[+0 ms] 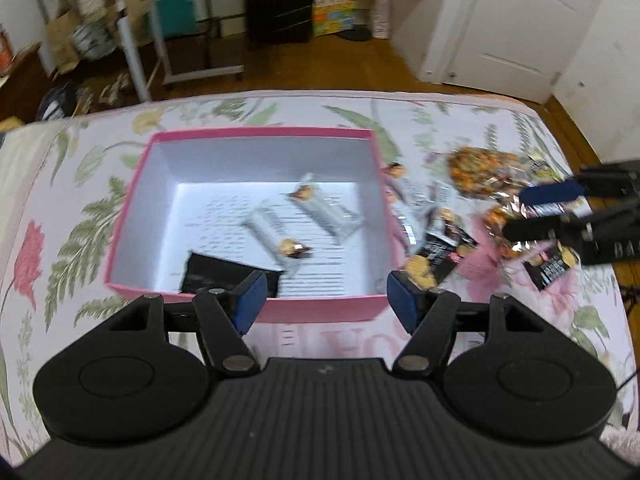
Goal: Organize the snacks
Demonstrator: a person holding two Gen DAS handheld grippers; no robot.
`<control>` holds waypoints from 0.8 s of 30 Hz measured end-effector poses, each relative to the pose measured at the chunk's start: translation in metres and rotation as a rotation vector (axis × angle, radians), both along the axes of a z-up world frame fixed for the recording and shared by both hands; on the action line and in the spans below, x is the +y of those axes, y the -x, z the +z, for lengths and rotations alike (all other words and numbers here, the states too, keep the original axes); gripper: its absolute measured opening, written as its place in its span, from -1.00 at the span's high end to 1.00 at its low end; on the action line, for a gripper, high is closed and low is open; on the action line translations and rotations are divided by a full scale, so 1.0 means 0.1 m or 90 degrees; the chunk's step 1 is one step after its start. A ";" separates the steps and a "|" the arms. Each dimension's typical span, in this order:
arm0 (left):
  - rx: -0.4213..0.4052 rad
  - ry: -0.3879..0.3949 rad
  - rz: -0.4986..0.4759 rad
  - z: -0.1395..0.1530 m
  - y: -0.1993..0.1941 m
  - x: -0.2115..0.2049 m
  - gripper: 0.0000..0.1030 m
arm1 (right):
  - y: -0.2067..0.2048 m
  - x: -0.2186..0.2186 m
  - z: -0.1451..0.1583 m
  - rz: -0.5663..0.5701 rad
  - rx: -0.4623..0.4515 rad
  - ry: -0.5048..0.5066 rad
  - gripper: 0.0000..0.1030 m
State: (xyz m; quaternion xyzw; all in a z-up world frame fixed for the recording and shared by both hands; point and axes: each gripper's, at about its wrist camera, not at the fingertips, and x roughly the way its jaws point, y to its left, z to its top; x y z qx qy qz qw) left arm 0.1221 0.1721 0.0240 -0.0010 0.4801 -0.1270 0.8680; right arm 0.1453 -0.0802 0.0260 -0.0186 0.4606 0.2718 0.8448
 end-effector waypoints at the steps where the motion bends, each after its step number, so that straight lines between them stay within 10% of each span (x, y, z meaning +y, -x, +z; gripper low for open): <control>1: -0.009 -0.008 -0.006 0.00 0.03 -0.09 -0.25 | 0.01 -0.09 -0.02 -0.003 -0.004 -0.002 -0.17; 14: 0.014 0.067 -0.011 -0.38 0.12 -0.94 -0.02 | -0.01 -0.69 -0.95 0.023 -0.072 -0.011 -0.17; 24: 0.008 0.069 0.060 -0.94 0.20 -1.31 0.14 | -0.41 -0.76 -1.54 0.018 0.015 -0.041 -0.03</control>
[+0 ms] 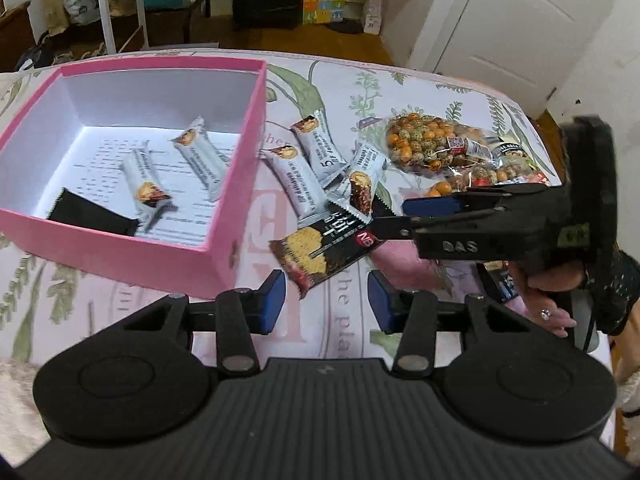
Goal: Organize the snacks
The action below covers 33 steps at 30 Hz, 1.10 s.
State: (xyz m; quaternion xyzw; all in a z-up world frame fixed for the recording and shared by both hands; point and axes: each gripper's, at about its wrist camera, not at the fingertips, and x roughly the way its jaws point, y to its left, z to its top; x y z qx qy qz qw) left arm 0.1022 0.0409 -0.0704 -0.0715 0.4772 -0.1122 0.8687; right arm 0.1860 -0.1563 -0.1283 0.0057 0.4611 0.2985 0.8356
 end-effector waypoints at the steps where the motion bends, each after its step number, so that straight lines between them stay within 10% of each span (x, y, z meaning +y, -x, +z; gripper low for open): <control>1: -0.004 -0.007 0.012 -0.06 -0.02 -0.04 0.14 | -0.04 0.01 -0.05 -0.004 0.009 0.004 -0.02; 11: -0.014 -0.071 0.116 -0.69 -0.38 -0.25 0.12 | -0.23 0.10 -0.22 -0.017 0.015 0.040 0.10; 20: 0.058 0.062 0.156 -0.93 -0.46 -0.11 -0.05 | -0.38 0.27 -0.23 0.035 0.062 0.057 -0.21; 33: 0.095 0.066 0.098 -0.84 -0.21 -0.09 -0.05 | -0.01 0.03 -0.19 -0.015 0.160 -0.023 -0.21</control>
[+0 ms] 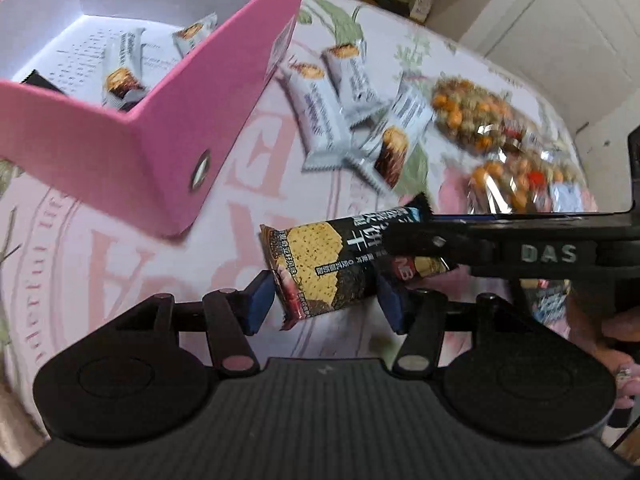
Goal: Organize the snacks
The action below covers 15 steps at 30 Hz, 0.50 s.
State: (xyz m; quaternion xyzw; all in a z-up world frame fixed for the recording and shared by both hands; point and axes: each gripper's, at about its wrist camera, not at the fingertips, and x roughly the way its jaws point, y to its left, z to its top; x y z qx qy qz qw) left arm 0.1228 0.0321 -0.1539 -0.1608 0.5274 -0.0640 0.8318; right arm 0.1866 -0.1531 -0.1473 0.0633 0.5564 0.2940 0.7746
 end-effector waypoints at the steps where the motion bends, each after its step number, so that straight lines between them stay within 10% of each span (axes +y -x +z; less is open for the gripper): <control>1: 0.000 -0.009 -0.006 0.00 0.02 0.00 -0.05 | 0.04 -0.01 -0.01 -0.005 0.008 -0.002 -0.20; 12: -0.026 -0.019 -0.043 -0.06 0.06 0.01 -0.05 | 0.26 -0.10 -0.07 -0.063 0.023 -0.004 -0.15; 15: -0.029 -0.017 -0.051 -0.03 0.08 0.01 -0.05 | 0.24 -0.13 -0.07 -0.085 0.040 0.001 0.13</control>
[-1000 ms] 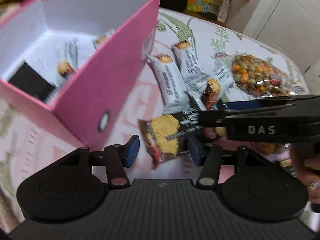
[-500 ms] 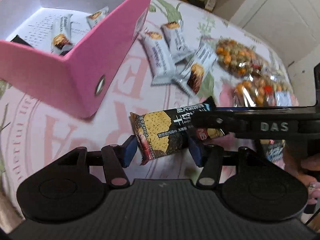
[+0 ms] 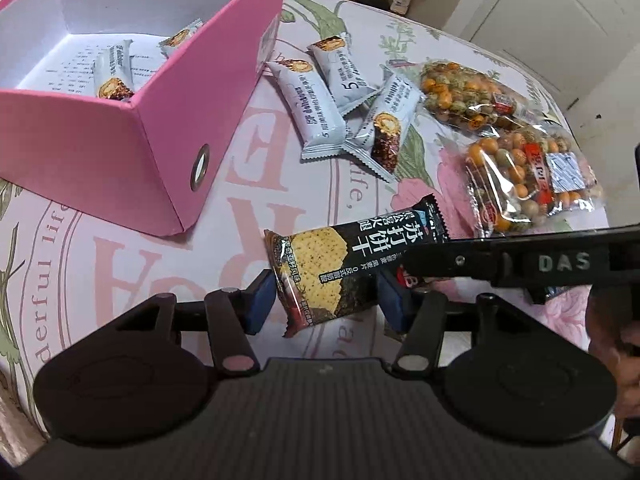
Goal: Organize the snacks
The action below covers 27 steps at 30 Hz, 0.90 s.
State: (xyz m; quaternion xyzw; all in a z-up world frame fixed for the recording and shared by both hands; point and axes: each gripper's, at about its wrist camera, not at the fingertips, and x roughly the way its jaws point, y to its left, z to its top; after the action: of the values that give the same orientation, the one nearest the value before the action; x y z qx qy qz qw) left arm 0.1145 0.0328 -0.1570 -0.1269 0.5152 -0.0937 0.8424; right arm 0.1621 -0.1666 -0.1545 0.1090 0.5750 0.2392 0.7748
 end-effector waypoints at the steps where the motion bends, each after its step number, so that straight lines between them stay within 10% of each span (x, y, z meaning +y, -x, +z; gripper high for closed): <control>1: -0.002 0.000 -0.005 0.02 0.01 -0.01 -0.05 | 0.00 -0.01 0.01 -0.003 0.004 0.005 0.20; 27: -0.034 -0.024 -0.131 0.83 0.58 0.12 -0.06 | 0.68 0.37 0.80 0.002 -0.014 0.082 -0.16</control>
State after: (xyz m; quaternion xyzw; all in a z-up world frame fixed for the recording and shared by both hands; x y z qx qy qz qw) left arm 0.0570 0.0451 -0.0736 -0.0548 0.5048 -0.1734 0.8438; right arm 0.0941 -0.1293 -0.0748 0.0552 0.5808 0.2042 0.7861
